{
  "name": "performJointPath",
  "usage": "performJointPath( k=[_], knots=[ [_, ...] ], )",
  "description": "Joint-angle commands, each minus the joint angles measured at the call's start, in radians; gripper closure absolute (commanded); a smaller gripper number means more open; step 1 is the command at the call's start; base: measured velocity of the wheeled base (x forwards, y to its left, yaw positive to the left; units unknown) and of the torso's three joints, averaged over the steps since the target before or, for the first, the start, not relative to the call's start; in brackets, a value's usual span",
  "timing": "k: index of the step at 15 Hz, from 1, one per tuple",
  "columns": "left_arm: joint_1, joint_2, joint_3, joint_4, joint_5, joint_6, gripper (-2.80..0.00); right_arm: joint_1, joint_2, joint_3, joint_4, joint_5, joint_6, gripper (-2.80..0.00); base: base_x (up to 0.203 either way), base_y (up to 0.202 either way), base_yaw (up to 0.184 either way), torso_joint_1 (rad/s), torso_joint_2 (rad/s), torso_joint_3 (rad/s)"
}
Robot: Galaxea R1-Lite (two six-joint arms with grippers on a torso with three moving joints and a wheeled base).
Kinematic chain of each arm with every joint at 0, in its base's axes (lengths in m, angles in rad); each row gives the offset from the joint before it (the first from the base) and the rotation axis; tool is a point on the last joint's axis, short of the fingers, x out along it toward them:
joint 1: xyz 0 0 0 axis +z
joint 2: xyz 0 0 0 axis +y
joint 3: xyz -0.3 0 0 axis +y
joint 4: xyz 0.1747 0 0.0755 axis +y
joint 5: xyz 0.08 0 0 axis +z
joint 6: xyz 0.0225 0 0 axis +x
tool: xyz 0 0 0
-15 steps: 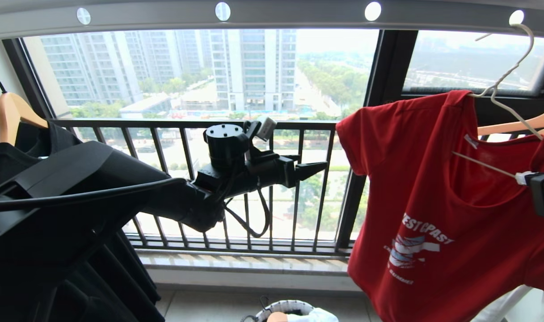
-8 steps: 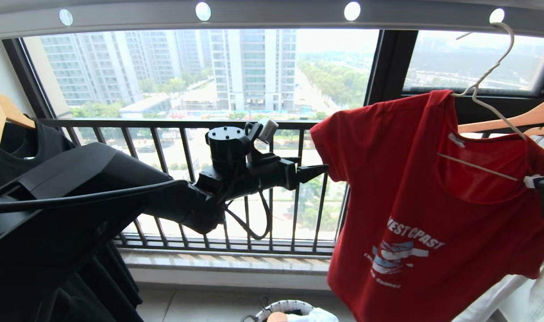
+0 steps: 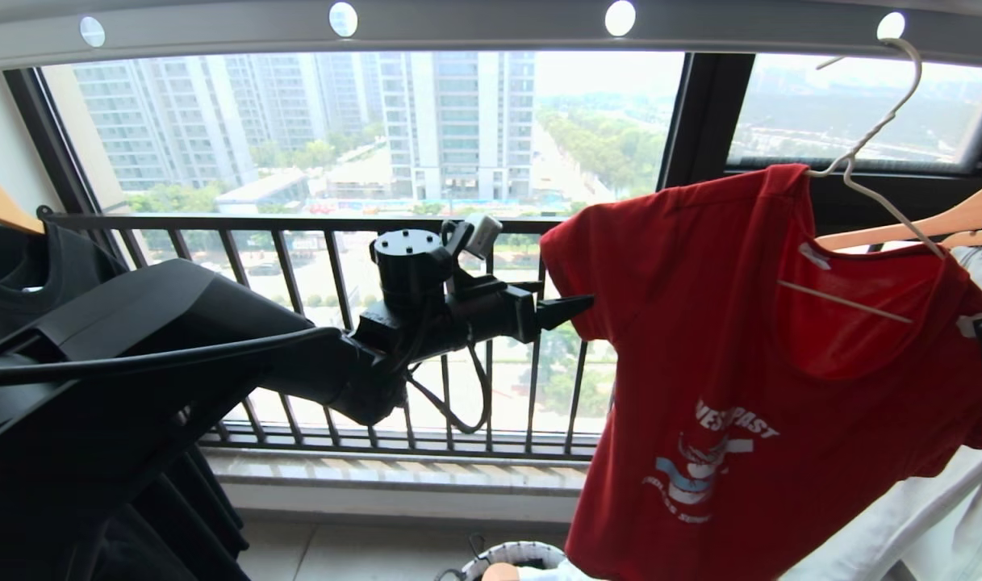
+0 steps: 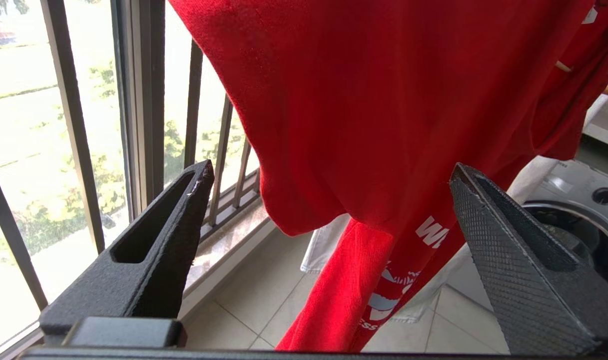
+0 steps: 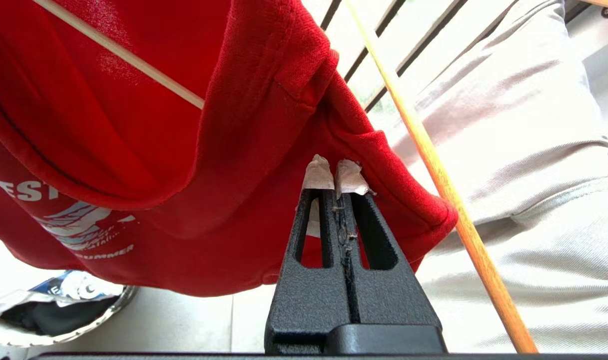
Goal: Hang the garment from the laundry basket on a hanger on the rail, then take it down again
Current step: Take the clothes off the clothes rack
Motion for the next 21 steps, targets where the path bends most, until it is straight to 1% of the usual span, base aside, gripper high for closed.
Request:
performJointPath(
  k=[1, 2, 3, 6, 12, 14, 15, 18, 21],
  knots=[
    [-0.017, -0.002, 0.001, -0.007, 0.011, 0.001, -2.8, -0.018, 0.026, -0.01, 0.0, 0.0, -0.012, 0.0, 0.0, 0.0, 0.0, 0.0, 0.0, 0.0],
    [-0.029, 0.001, -0.005, -0.01, 0.04, 0.003, -2.8, -0.02, 0.028, -0.014, 0.0, 0.0, -0.012, 0.0, 0.0, 0.0, 0.0, 0.0, 0.0, 0.0],
    [-0.036, 0.005, -0.019, -0.016, 0.051, 0.002, 0.0, -0.02, 0.026, -0.015, 0.0, 0.001, -0.013, 0.0, 0.0, 0.0, 0.0, 0.0, 0.0, 0.0],
    [-0.042, 0.023, -0.055, -0.017, 0.054, -0.002, 0.0, -0.02, 0.026, -0.015, 0.0, 0.0, -0.014, 0.0, 0.0, 0.0, 0.0, 0.0, 0.0, 0.0],
    [-0.042, 0.025, -0.061, -0.017, 0.055, -0.002, 0.0, -0.032, 0.026, -0.018, 0.0, 0.003, -0.028, 0.0, 0.0, 0.0, 0.0, 0.0, 0.0, 0.0],
    [-0.042, 0.012, -0.044, 0.0, 0.057, -0.002, 0.0, -0.032, 0.027, -0.014, 0.0, 0.005, -0.029, 0.0, 0.0, 0.0, 0.0, 0.0, 0.0, 0.0],
    [-0.042, -0.004, -0.029, 0.024, 0.057, -0.002, 0.0, -0.036, 0.029, -0.012, 0.001, 0.005, -0.03, 0.0, 0.0, 0.0, 0.0, 0.0, 0.0, 0.0],
    [-0.042, -0.058, -0.015, 0.189, 0.056, 0.004, 0.0, -0.06, 0.04, -0.015, 0.0, 0.005, -0.031, 0.0, 0.0, 0.0, 0.0, 0.0, 0.0, 0.0],
    [-0.041, -0.075, -0.018, 0.248, 0.057, 0.006, 0.0, -0.075, 0.042, -0.019, 0.0, 0.005, -0.041, 0.0, 0.0, 0.0, 0.0, 0.0, 0.0, 0.0]
  ],
)
